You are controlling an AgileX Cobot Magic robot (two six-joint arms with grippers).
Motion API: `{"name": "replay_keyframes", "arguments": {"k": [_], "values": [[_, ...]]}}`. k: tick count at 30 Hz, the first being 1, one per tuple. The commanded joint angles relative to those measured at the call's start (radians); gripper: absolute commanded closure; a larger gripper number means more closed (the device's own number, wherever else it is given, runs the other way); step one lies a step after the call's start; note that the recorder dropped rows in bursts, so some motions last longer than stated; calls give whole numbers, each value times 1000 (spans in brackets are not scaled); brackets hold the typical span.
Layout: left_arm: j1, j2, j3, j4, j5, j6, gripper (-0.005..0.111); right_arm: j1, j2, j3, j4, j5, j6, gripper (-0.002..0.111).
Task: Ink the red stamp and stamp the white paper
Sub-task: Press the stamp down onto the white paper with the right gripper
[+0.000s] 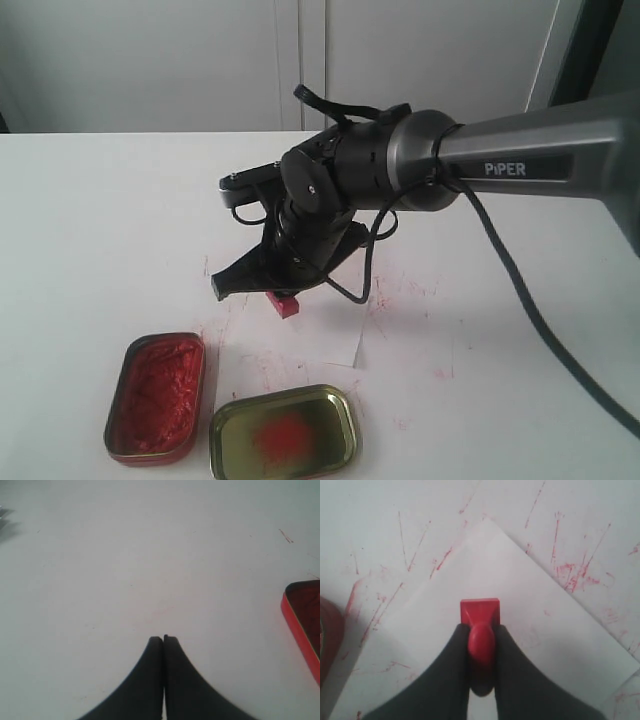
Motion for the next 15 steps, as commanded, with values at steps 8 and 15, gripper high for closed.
{"name": "replay_keyframes", "arguments": {"k": [8, 15], "values": [[1, -4, 4, 0, 0, -3, 107, -5, 15, 3, -34, 0, -51, 108], [1, -4, 4, 0, 0, -3, 107, -3, 51, 3, -37, -11, -53, 108]]}}
